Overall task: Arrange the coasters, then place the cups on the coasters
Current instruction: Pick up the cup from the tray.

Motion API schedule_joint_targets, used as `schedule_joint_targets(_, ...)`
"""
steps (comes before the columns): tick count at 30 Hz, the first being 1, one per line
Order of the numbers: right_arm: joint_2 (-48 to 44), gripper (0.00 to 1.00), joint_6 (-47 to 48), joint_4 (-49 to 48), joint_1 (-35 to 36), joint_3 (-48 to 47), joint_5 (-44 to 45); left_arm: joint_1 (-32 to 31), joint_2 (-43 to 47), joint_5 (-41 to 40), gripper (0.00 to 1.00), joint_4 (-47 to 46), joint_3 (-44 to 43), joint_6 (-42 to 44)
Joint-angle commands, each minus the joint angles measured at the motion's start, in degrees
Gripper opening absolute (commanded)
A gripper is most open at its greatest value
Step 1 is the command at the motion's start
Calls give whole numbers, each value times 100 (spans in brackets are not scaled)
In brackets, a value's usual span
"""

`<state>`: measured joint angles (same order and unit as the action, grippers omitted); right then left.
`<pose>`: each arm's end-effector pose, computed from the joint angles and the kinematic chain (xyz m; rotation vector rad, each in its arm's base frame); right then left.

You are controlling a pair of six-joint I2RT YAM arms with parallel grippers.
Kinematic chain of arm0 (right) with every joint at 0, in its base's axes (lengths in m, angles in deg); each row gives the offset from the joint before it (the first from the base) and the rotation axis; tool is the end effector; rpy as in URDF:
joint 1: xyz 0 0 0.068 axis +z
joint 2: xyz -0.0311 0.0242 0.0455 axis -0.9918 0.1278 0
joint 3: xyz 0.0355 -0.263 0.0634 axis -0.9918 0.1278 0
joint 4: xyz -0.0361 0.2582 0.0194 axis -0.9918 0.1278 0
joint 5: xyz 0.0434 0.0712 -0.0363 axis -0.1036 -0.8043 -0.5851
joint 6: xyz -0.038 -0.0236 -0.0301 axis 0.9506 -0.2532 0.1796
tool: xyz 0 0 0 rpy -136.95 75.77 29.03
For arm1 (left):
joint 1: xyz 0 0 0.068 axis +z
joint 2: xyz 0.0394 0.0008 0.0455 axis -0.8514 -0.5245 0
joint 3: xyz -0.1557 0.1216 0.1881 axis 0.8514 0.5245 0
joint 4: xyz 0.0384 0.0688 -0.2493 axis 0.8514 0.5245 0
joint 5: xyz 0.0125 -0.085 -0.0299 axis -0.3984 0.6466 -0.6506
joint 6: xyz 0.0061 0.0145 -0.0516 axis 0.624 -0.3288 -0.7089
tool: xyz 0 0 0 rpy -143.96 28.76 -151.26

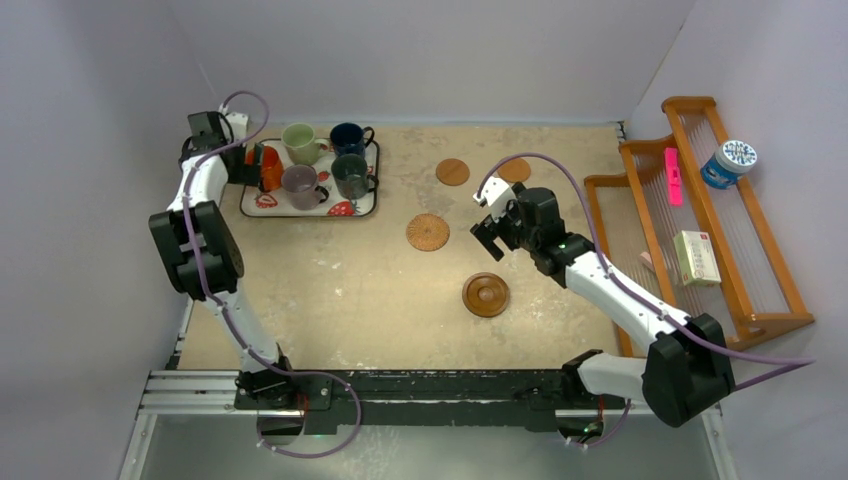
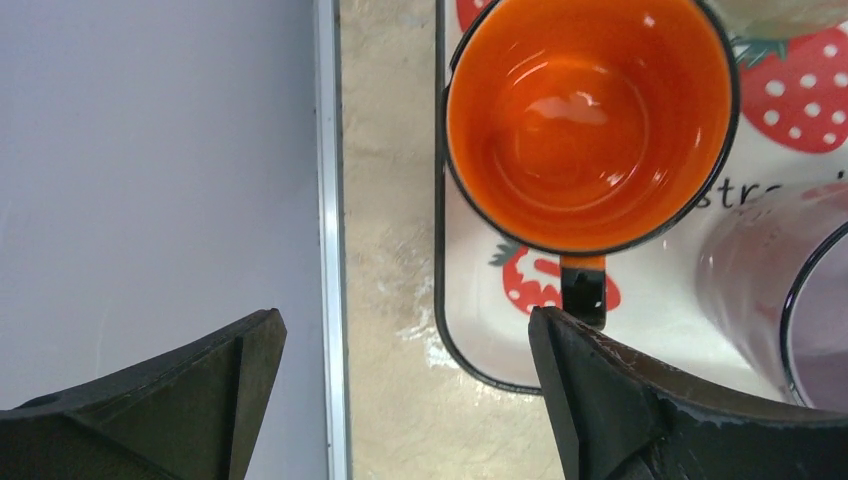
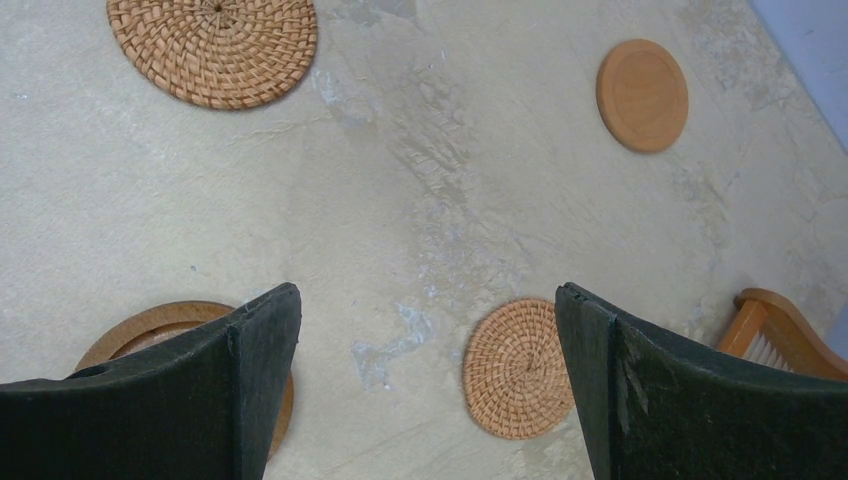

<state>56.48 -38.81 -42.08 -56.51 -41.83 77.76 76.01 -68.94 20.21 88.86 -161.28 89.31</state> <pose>0.2491 0.1219 0.2680 -0.8664 1.8444 0.0080 0.4343 0.1387 0.2469 0.0338 2.3969 0.3259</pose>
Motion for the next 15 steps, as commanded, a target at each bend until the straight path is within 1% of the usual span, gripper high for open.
schedule_joint_targets(1,-188,99,53,-38,6,14,111,108,579,174,100,-175,302,115)
schedule_joint_targets(4,-212,99,45,-52,7,5,152,134,822,788,100,-270,538,58)
schedule_joint_targets(5,-218,99,47,-56,4,13,163,134,885,1104,100,-286,604,37)
schedule_joint_targets(8,-223,99,57,-66,9,8,190,134,976,1608,100,-307,728,-92)
schedule_joint_targets(11,-238,99,60,-65,10,14,199,134,924,1784,100,-292,747,-184)
schedule_joint_targets(15,-277,99,61,-59,12,23,157,135,827,1677,100,-549,887,-323)
